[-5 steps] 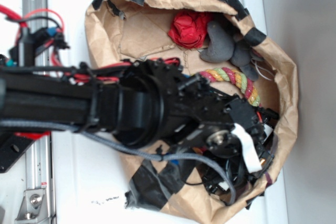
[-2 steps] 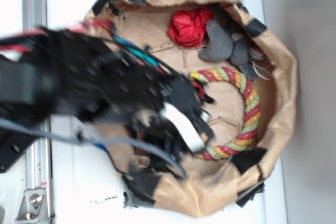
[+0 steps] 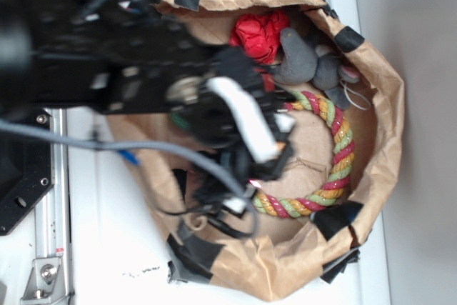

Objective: Grab the rock.

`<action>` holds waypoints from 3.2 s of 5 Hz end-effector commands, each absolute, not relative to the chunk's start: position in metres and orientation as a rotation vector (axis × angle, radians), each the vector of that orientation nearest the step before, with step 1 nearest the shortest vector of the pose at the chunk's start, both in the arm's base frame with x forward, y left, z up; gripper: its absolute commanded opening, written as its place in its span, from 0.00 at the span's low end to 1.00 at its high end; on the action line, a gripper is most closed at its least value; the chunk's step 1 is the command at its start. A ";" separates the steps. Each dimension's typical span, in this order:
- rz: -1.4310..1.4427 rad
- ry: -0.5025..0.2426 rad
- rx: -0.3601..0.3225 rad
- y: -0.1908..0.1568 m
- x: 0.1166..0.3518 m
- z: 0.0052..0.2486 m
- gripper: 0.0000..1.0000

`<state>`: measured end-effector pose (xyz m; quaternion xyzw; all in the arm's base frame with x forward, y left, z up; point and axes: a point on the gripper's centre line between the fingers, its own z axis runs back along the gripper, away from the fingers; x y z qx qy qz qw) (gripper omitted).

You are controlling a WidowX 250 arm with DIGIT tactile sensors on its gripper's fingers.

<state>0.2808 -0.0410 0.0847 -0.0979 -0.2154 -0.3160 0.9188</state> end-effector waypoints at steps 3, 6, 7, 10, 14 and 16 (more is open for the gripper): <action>-0.977 -0.481 -0.148 -0.130 0.302 0.070 1.00; -1.018 -0.483 -0.182 -0.135 0.324 0.038 0.77; -0.980 -0.447 -0.182 -0.134 0.324 0.026 0.00; -0.624 -0.457 -0.103 -0.063 0.297 0.074 0.00; 0.198 -0.159 -0.038 -0.015 0.261 0.164 0.00; 0.201 -0.150 -0.026 -0.049 0.259 0.180 0.00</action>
